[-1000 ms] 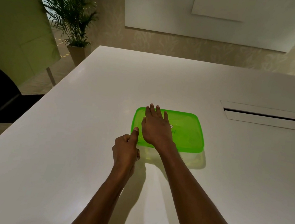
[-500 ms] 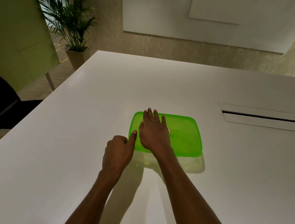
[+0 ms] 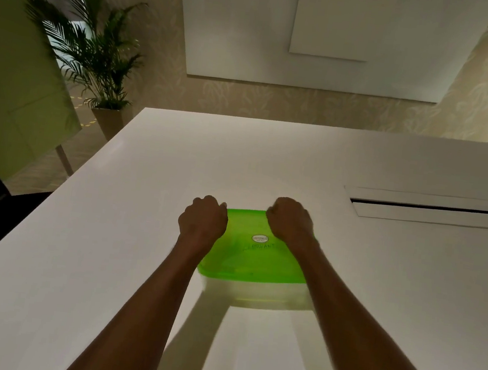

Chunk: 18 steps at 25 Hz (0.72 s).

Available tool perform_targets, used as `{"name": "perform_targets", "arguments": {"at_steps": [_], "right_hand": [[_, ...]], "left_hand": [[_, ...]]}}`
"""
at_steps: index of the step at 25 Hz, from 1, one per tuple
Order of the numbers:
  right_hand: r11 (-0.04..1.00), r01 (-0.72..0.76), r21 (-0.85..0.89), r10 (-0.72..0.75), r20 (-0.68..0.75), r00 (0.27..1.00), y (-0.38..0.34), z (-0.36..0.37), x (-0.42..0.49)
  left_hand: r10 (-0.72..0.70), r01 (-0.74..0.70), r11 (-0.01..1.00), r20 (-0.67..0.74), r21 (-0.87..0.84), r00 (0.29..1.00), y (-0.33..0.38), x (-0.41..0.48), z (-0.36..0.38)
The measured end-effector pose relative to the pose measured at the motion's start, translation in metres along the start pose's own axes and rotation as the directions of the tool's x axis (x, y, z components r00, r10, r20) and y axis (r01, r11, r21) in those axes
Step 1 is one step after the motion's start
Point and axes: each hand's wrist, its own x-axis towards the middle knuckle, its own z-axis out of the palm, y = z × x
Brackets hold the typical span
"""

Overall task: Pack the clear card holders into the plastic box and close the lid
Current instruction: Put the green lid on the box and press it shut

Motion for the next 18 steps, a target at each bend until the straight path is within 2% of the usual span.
{"name": "perform_targets", "arguments": {"at_steps": [3,9,13,18], "right_hand": [[0.983,-0.182,0.002,0.180,0.106,0.978,0.029,-0.012,0.027],[0.966,-0.251,0.066,0.225,0.269,0.936,0.048,-0.010,0.060],[0.968,-0.244,0.061,0.220,0.268,0.938,0.052,0.001,0.063],[0.958,-0.252,0.138,0.226,0.181,0.957,0.057,0.006,0.064]], "left_hand": [[-0.014,0.014,1.000,0.055,-0.004,0.998,0.006,0.024,0.003],[-0.108,0.134,0.987,0.240,-0.093,0.965,0.006,0.050,0.005],[-0.134,0.182,0.967,0.253,-0.177,0.958,0.007,0.055,0.010],[-0.180,0.229,0.946,0.214,-0.229,0.960,0.009,0.054,0.015]]}}
